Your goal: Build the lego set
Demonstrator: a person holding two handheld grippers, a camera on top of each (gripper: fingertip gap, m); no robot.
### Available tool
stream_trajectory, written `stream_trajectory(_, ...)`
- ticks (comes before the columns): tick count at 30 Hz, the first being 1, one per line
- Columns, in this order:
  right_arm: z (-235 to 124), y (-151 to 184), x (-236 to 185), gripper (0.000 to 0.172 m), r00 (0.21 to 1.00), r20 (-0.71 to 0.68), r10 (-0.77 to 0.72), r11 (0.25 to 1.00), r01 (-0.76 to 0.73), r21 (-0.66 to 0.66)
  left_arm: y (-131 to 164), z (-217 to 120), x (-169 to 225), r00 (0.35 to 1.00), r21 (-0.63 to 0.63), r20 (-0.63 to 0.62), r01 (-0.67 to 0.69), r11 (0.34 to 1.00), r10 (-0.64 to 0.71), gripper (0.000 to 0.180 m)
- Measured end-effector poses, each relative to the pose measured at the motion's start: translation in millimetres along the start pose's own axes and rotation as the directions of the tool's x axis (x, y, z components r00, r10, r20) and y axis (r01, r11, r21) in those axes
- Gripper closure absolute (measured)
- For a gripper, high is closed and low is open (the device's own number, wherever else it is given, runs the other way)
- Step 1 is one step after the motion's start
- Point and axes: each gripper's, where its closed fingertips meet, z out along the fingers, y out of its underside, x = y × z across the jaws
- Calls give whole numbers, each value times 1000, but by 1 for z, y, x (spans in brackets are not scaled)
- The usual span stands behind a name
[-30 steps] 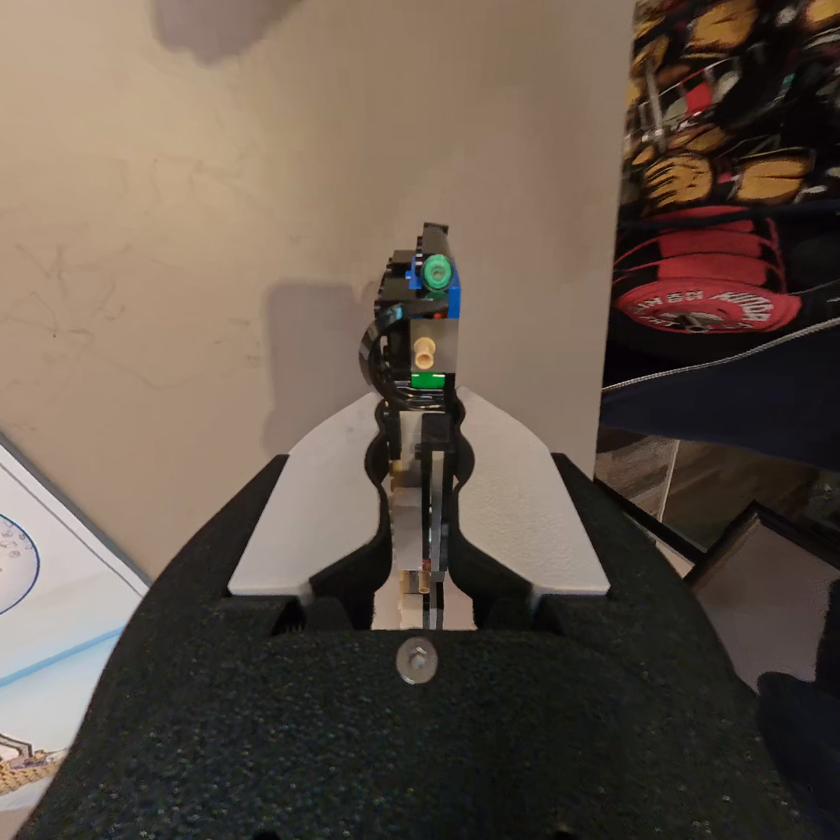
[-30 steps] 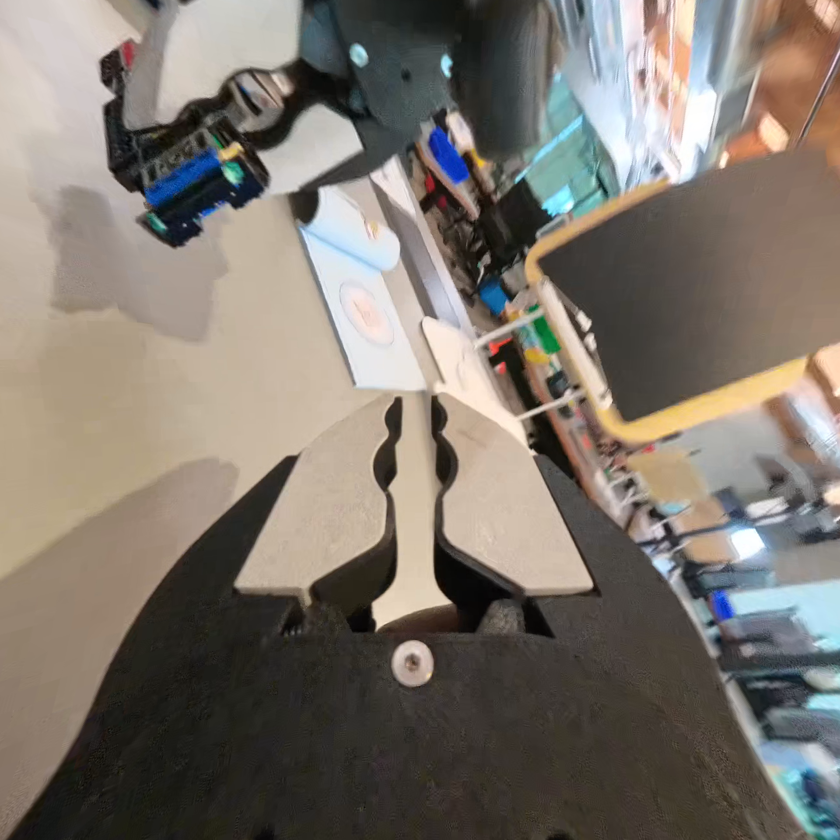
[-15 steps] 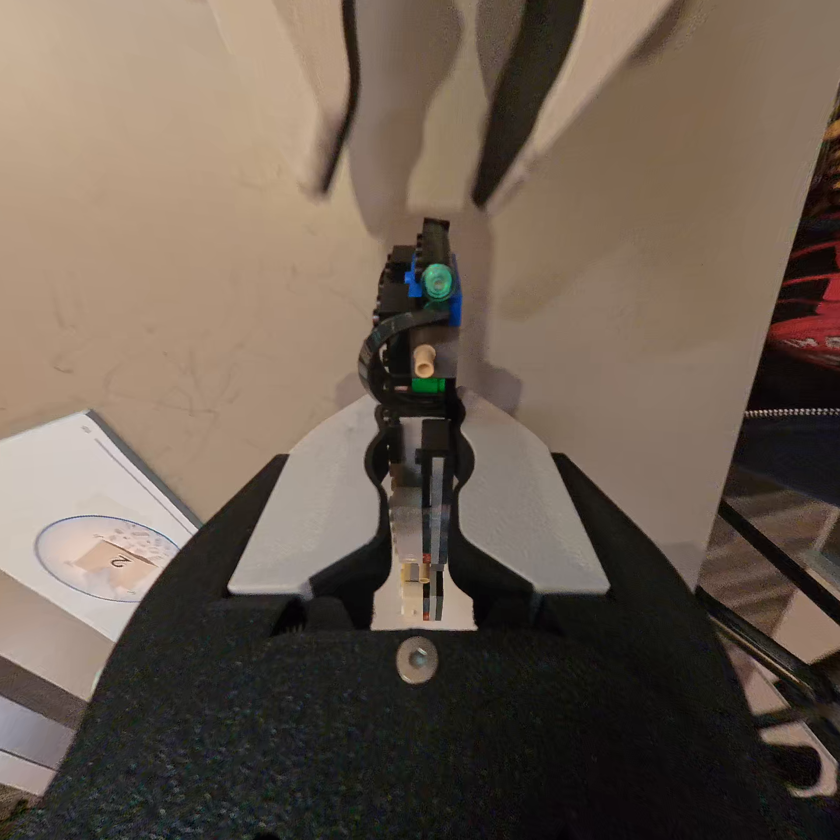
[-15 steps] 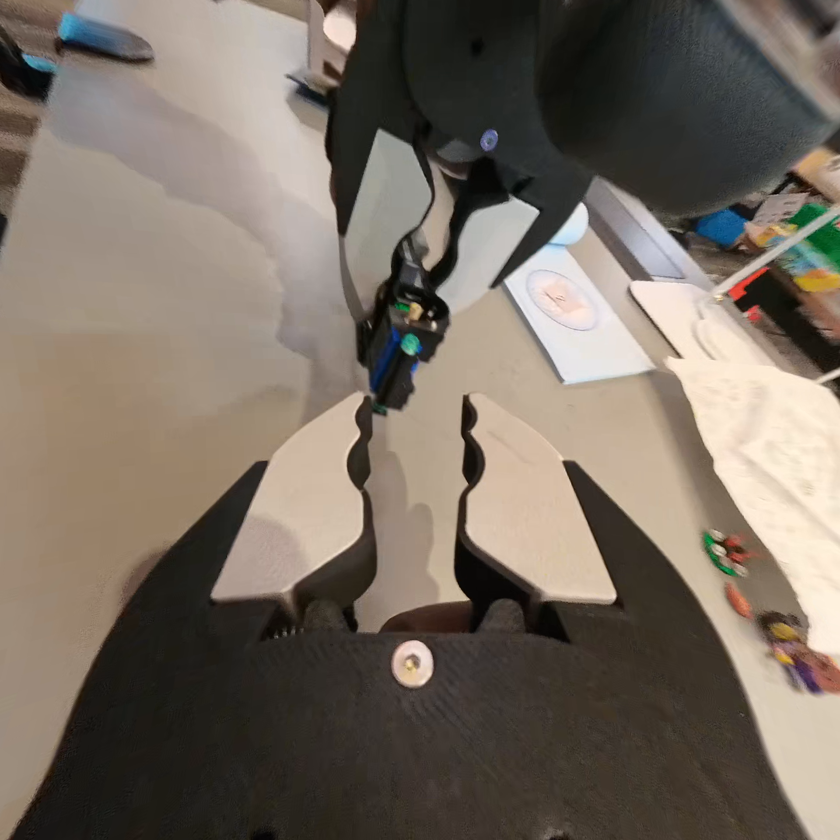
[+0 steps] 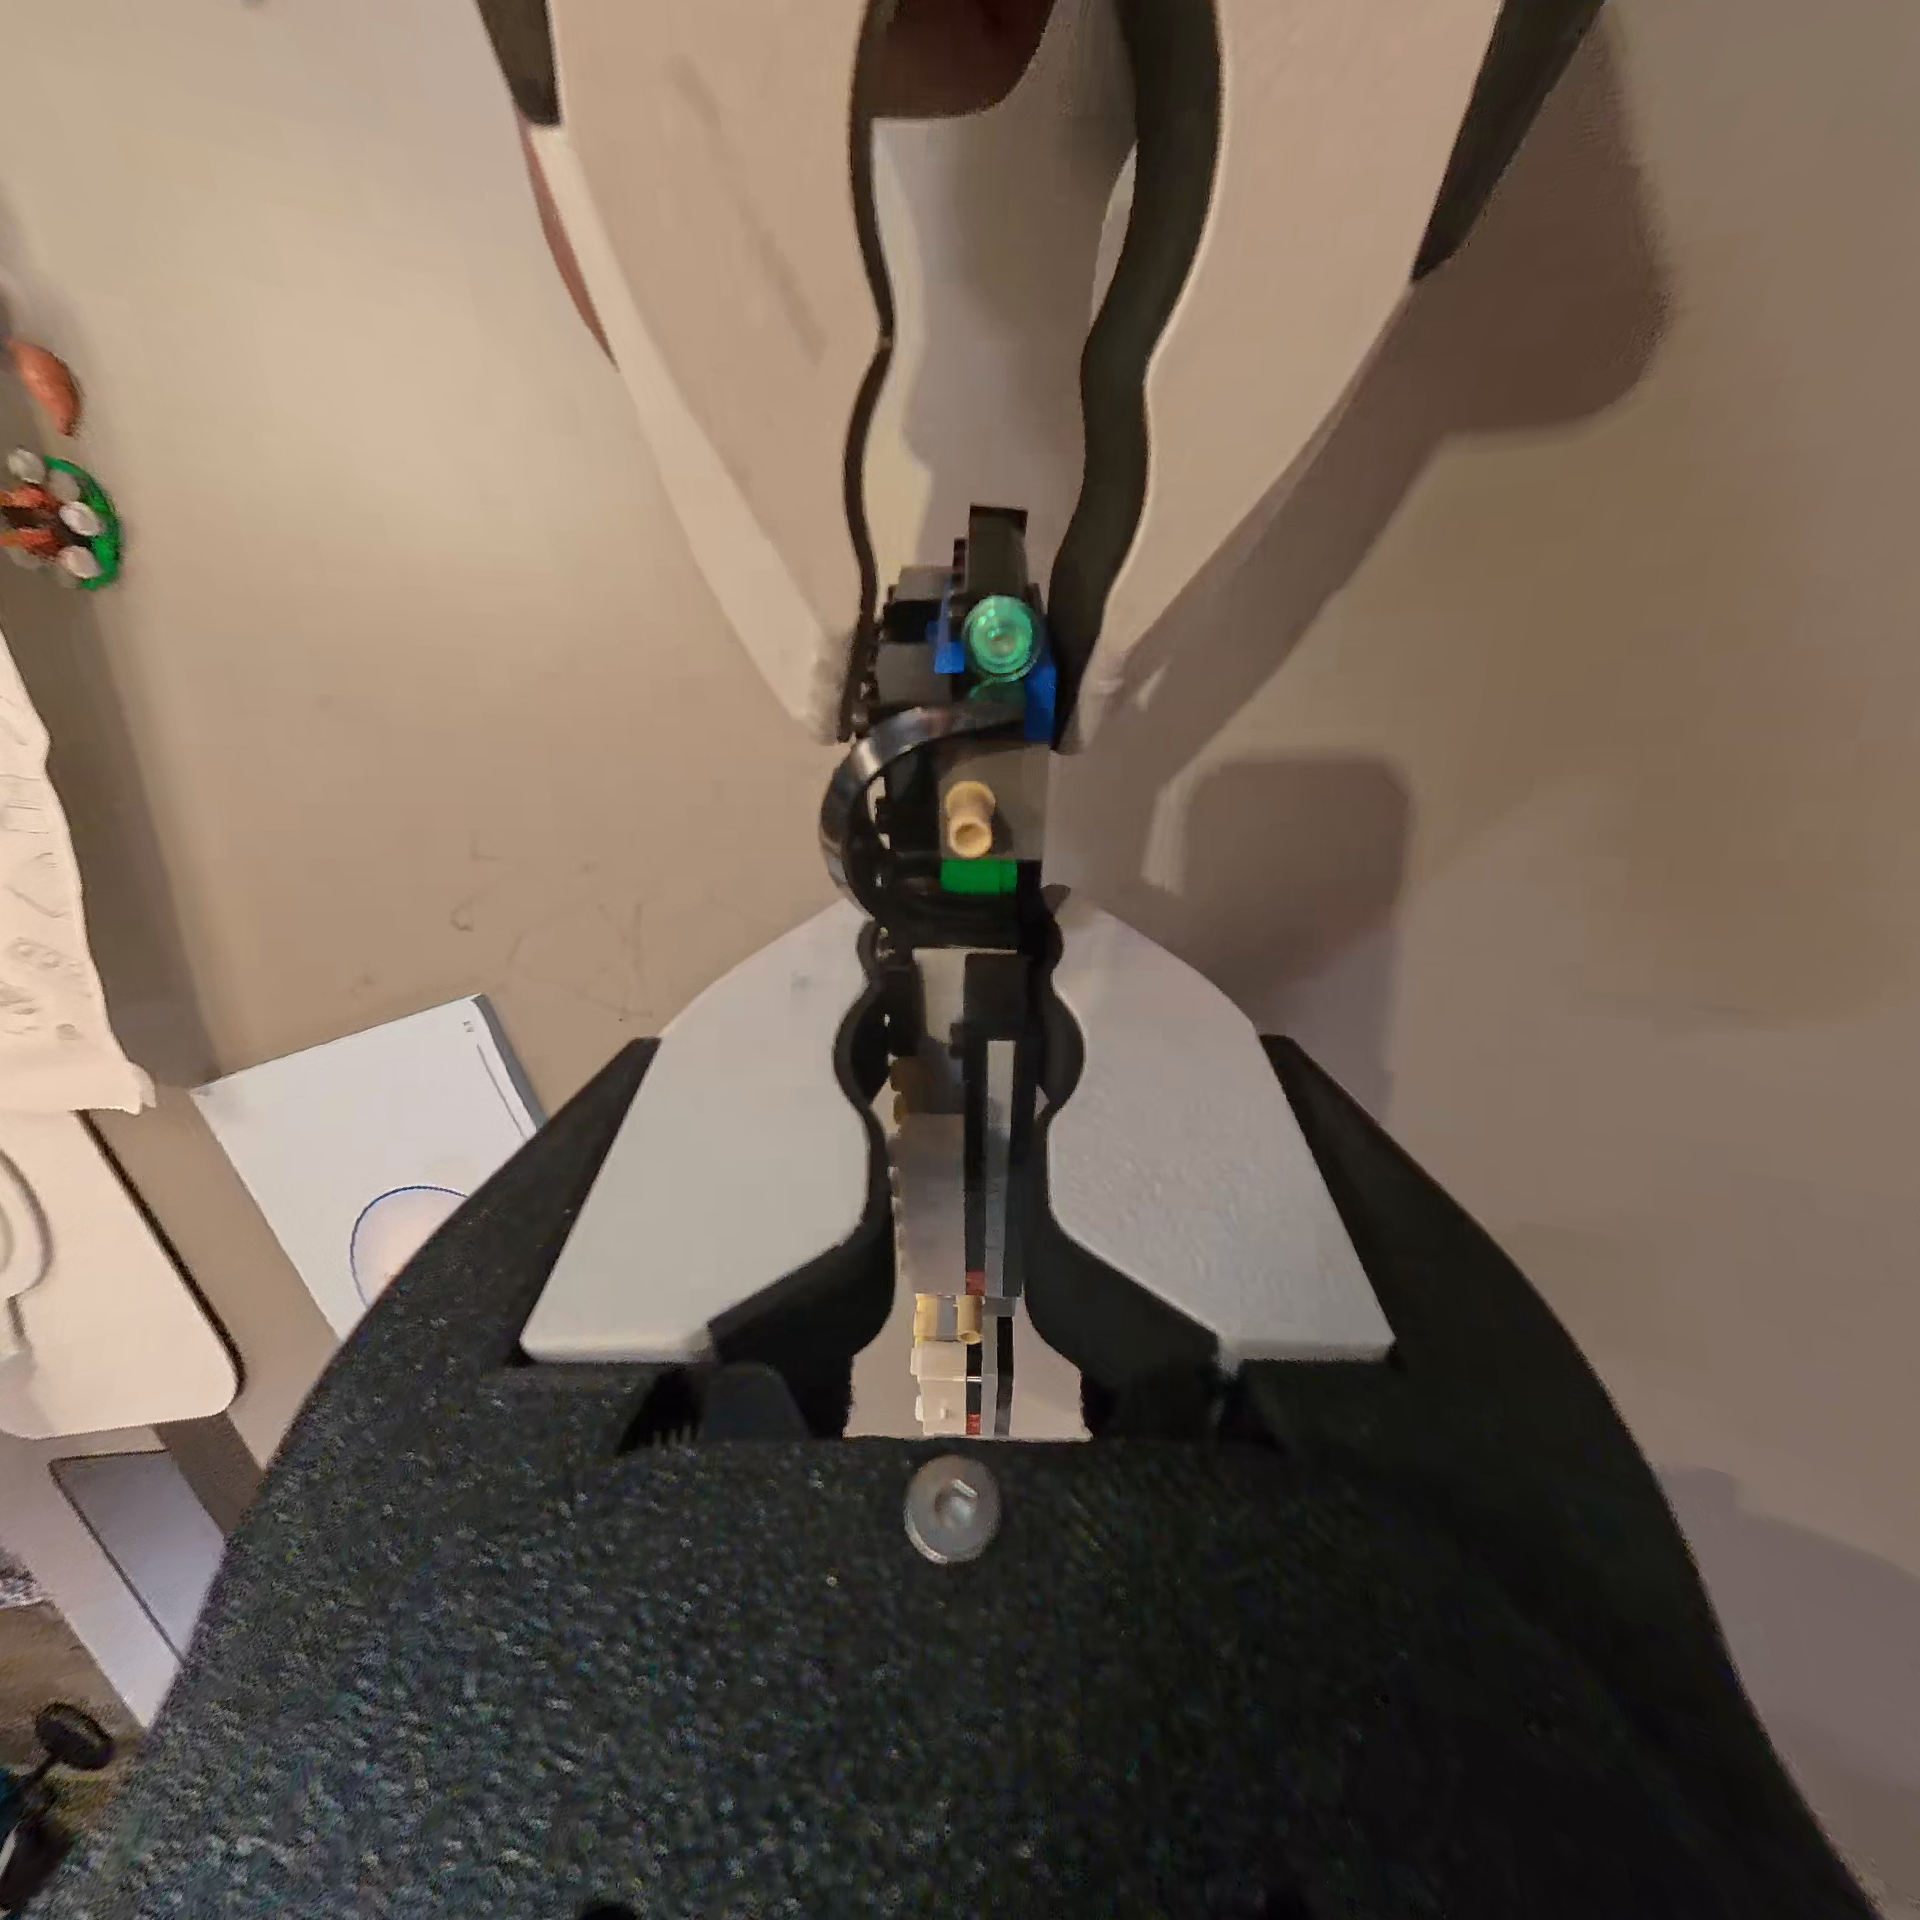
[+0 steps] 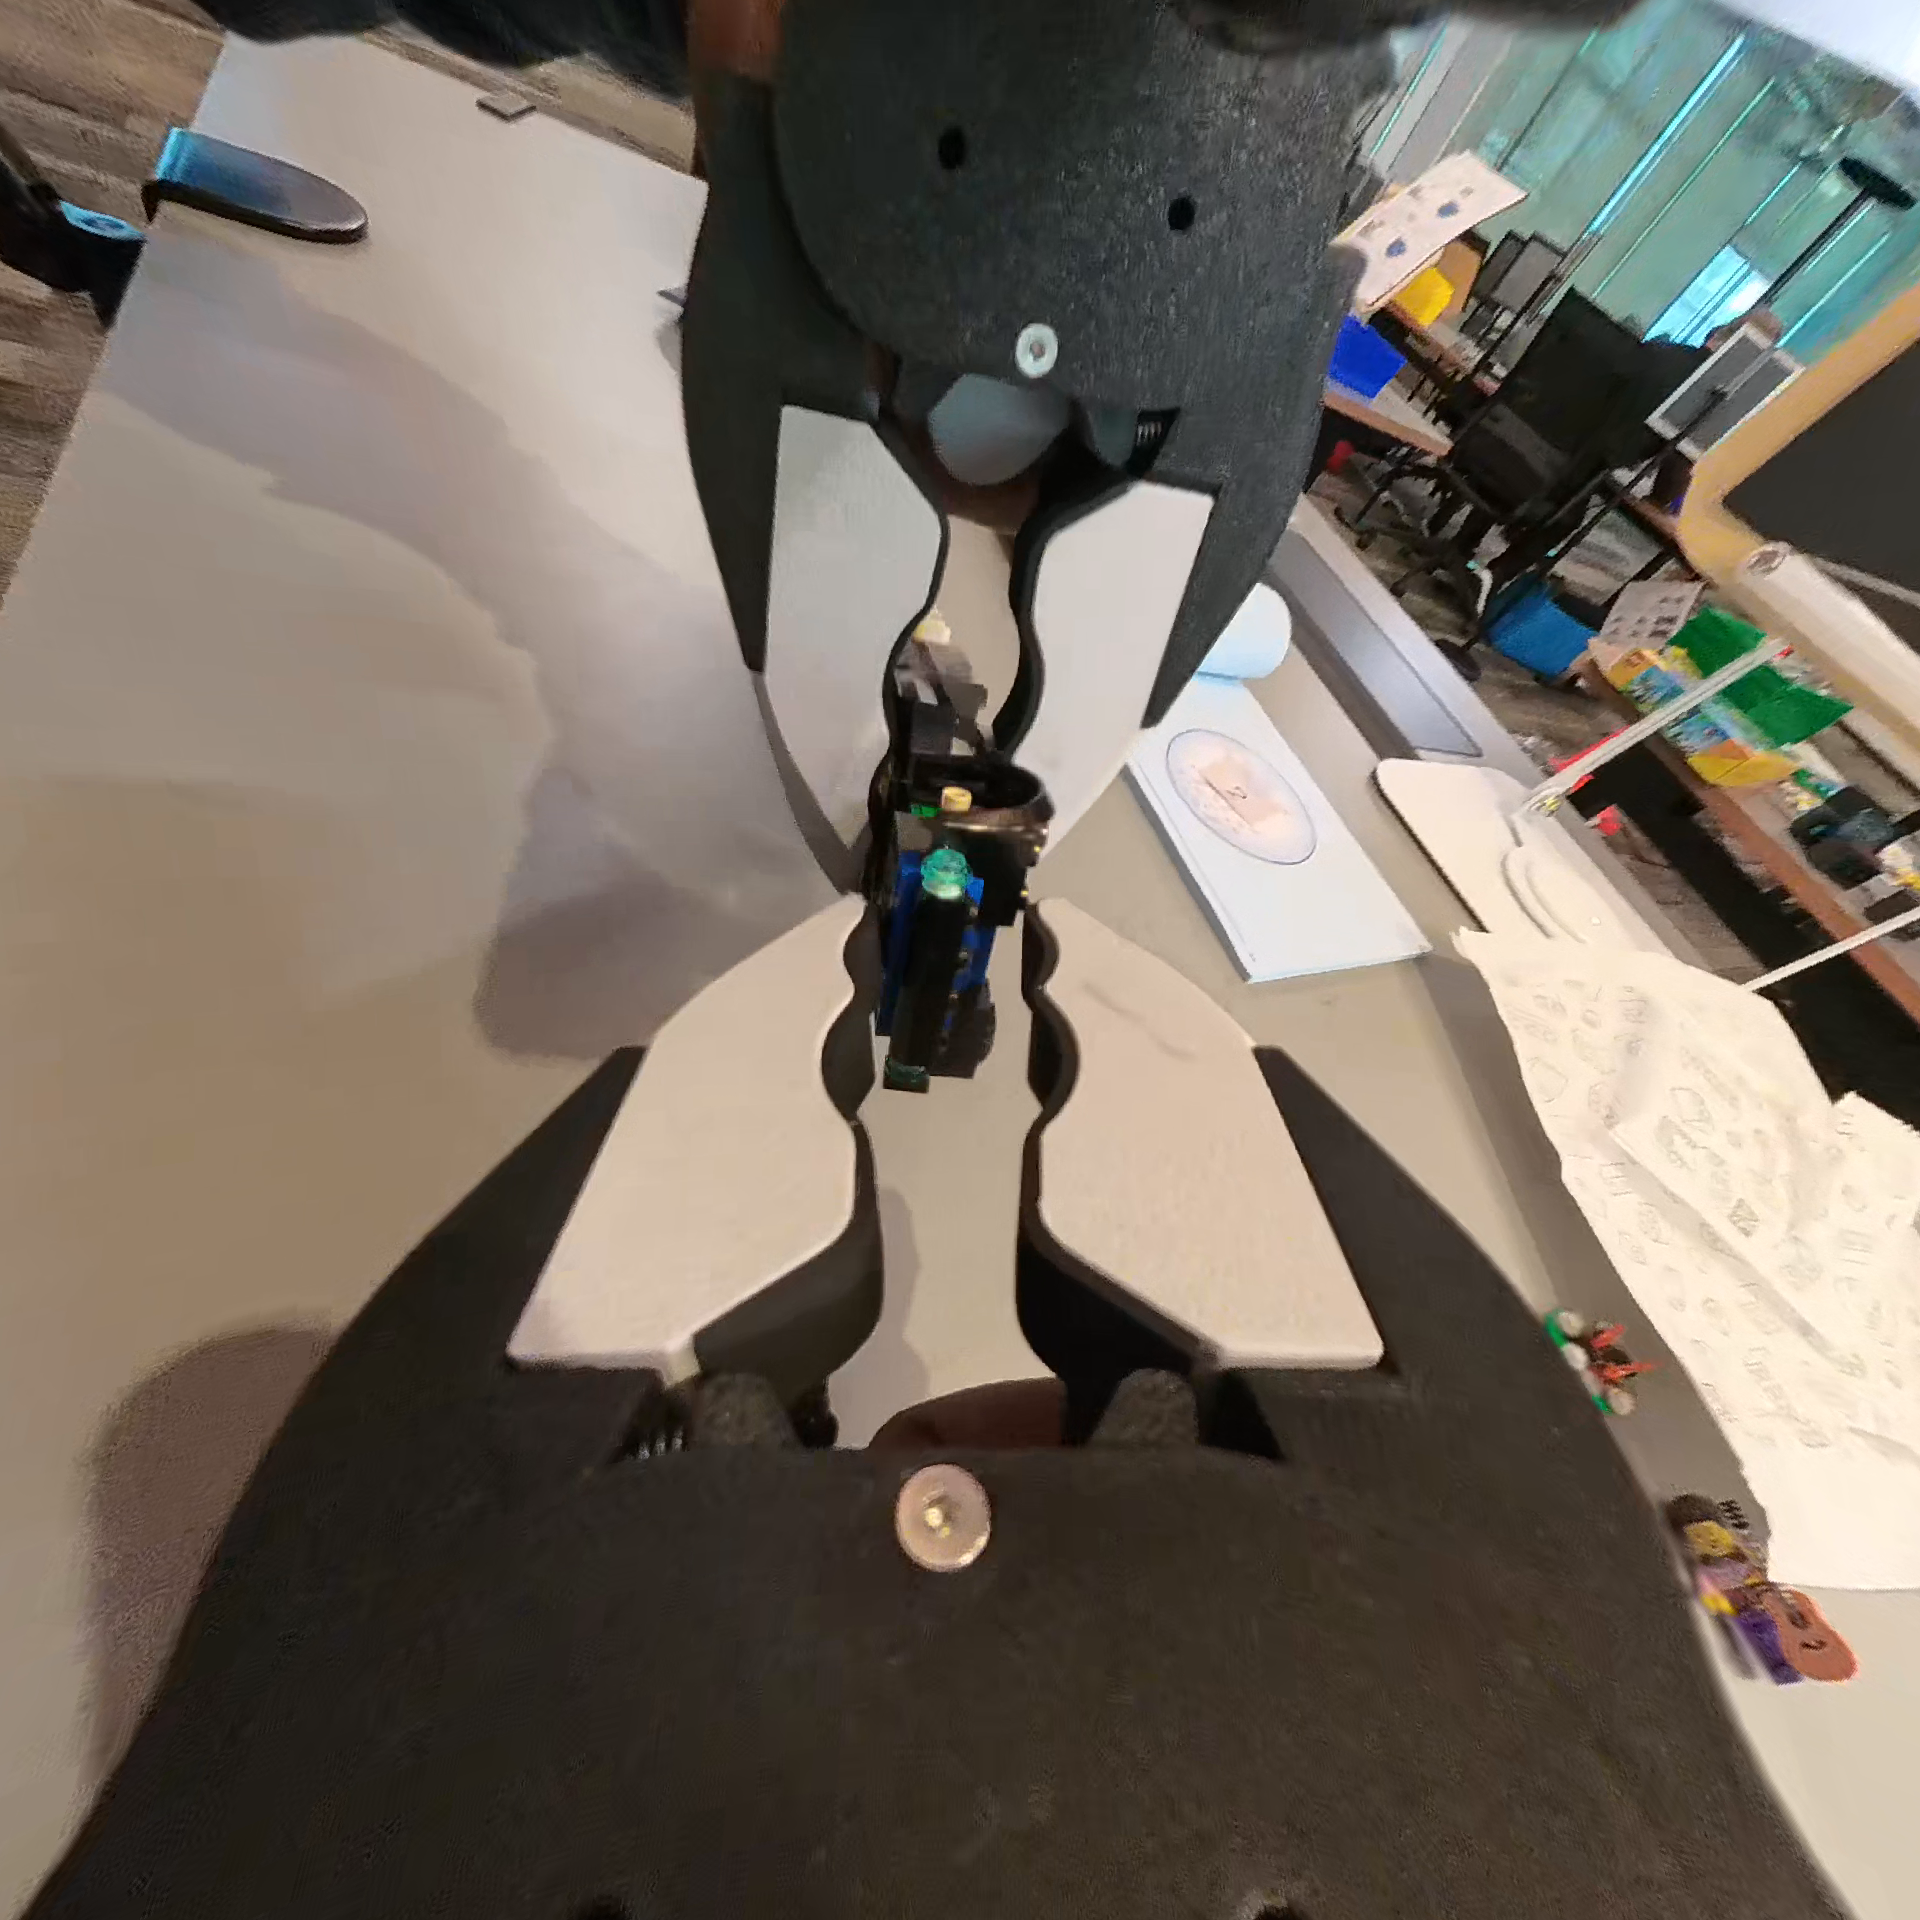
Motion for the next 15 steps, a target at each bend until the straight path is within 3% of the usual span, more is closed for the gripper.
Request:
stream_trajectory(1,0,-2,0,147,1000,-10,-14,1000,14,4,0,-1,-1,1000,16,25,-3,1000,3,157)
stream_trajectory(11,2,-9,-2,150,997,-25,-75,997,75,23,-10,-10,-5,973,239,227,-27,971,-29,154)
stream_trajectory(15,2,-12,-4,150,994,-30,-103,994,104,26,-10,-11,-5,953,269,304,-71,961,-14,149)
